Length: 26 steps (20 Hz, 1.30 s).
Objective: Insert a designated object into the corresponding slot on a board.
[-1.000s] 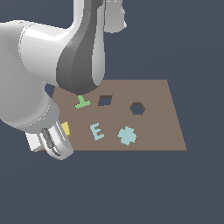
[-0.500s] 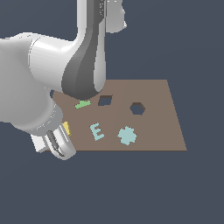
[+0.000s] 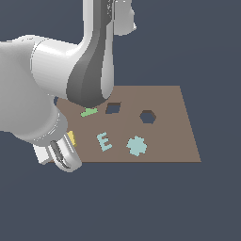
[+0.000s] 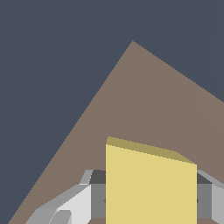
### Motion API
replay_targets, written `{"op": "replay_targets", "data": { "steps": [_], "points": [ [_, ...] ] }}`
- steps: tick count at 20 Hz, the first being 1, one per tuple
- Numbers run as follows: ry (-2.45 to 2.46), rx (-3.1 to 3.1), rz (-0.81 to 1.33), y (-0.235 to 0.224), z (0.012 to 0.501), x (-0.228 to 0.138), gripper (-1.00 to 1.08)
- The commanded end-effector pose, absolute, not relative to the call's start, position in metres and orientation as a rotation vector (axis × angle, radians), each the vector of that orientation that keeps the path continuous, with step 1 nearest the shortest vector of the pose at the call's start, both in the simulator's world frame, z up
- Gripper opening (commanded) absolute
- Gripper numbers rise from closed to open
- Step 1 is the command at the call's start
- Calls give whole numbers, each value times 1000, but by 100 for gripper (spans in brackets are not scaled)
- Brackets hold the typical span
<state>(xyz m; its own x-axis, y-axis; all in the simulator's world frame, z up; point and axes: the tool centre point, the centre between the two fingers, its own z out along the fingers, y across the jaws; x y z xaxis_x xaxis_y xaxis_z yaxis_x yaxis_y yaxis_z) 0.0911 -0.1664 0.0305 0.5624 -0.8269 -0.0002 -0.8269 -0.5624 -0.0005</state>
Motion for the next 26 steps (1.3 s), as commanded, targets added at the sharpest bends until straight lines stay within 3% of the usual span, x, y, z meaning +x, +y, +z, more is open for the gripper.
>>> {"op": "replay_targets", "data": {
  "steps": [1, 14, 26],
  "points": [
    [1468, -2777, 0, -166, 30, 91, -100],
    [1228, -2891, -1, -151, 31, 99, -100],
    [611, -3081, -1, -110, 33, 107, -100]
  ]
}}
